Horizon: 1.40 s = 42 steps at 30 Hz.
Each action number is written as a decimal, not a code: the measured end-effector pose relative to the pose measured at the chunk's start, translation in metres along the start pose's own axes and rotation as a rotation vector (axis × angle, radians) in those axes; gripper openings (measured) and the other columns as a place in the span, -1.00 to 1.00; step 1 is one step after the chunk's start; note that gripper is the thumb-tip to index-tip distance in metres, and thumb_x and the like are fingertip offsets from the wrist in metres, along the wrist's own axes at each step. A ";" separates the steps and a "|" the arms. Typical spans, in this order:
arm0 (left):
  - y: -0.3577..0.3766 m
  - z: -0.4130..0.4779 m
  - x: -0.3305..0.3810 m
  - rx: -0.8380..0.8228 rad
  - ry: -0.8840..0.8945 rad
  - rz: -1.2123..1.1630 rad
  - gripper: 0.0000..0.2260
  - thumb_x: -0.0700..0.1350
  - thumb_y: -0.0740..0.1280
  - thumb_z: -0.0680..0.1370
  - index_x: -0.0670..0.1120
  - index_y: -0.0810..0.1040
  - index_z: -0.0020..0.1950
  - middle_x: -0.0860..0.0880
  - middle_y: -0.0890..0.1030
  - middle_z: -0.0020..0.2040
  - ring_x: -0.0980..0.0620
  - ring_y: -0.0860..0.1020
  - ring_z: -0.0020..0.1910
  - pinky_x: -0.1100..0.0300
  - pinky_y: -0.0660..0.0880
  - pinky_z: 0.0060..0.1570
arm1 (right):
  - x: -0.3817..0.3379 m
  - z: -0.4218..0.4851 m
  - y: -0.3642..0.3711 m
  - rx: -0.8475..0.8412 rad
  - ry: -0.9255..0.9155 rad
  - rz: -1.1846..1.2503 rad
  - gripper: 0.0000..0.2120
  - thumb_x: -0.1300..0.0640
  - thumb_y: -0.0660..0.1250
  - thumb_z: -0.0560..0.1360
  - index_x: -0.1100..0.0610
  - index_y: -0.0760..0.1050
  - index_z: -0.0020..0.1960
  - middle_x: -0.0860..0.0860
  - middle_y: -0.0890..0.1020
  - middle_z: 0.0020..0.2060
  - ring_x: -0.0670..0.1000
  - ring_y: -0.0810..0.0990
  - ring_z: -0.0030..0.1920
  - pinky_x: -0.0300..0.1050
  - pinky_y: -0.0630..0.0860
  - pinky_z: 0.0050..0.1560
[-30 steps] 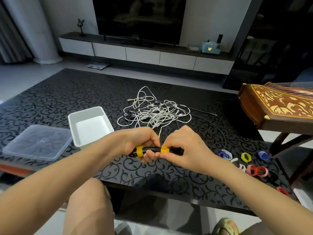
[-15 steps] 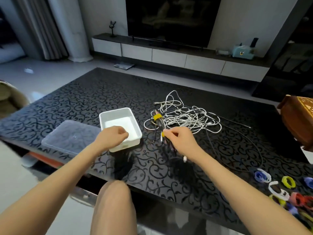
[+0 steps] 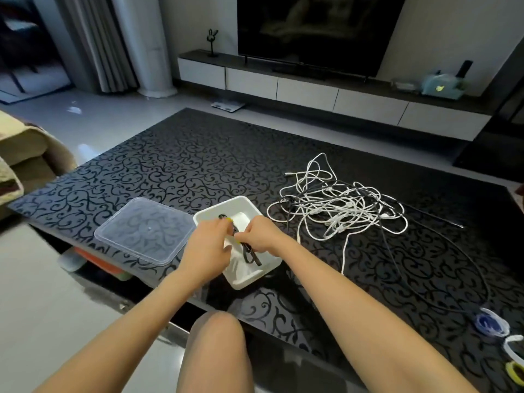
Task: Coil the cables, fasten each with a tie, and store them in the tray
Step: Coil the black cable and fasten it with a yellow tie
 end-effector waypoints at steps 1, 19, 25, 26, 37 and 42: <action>0.002 0.003 0.000 0.013 0.123 0.157 -0.65 -0.15 0.44 0.40 -0.14 0.54 0.16 -0.11 0.56 0.19 -0.13 0.48 0.18 0.14 0.36 0.08 | 0.001 -0.001 0.005 -0.041 -0.013 0.024 -0.58 0.13 0.26 0.56 0.14 0.21 -0.42 0.03 0.27 -0.50 0.00 0.23 -0.49 -0.16 0.19 -0.44; 0.020 0.065 -0.014 -0.270 0.568 0.732 -0.72 0.11 0.04 0.64 0.02 0.47 0.10 0.04 0.49 0.00 0.00 0.41 0.05 0.17 0.23 0.01 | 0.010 -0.016 0.017 0.064 -0.038 -0.417 -0.75 0.12 0.13 0.63 0.18 0.39 -0.18 0.12 0.54 -0.13 0.14 0.51 -0.05 -0.12 0.31 -0.17; 0.033 0.065 -0.019 -0.317 0.436 0.684 -0.63 0.08 0.15 0.61 -0.02 0.33 0.38 -0.04 0.40 0.24 -0.05 0.32 0.28 0.09 0.12 0.36 | 0.007 -0.009 0.021 0.243 -0.071 -0.750 -0.83 0.35 0.17 0.54 0.23 0.48 0.07 0.11 0.59 0.01 0.13 0.59 0.01 -0.08 0.46 -0.14; 0.034 0.065 -0.021 -0.298 0.415 0.656 -0.60 0.04 0.16 0.60 -0.03 0.28 0.42 -0.06 0.36 0.31 -0.06 0.26 0.36 0.07 0.06 0.40 | 0.007 -0.007 0.023 0.253 -0.066 -0.797 -0.81 0.36 0.16 0.54 0.22 0.48 0.07 0.10 0.59 0.00 0.13 0.59 0.01 -0.07 0.47 -0.12; 0.048 0.043 -0.017 -0.499 0.167 0.203 -0.66 -0.22 0.11 0.62 -0.12 0.36 0.39 -0.05 0.30 0.45 -0.04 0.36 0.34 0.12 0.32 0.22 | 0.007 0.008 0.034 0.144 0.057 -1.221 -0.76 0.12 0.10 0.59 0.06 0.48 0.17 0.02 0.46 0.11 0.05 0.39 0.13 -0.12 0.31 0.04; 0.020 0.052 -0.006 -0.355 0.080 0.057 -0.63 -0.29 0.09 0.61 -0.11 0.41 0.40 -0.08 0.35 0.45 -0.07 0.38 0.37 0.13 0.28 0.31 | 0.006 -0.029 0.008 0.320 -0.179 -0.967 -0.78 0.07 0.14 0.60 0.11 0.49 0.13 0.06 0.52 0.10 0.11 0.40 0.15 -0.02 0.27 0.15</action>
Point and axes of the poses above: each hand's wrist, its own z-axis towards the middle knuckle, its own y-axis out of the palm, x = y × z, the point moved 4 cm from there along z, towards the middle knuckle
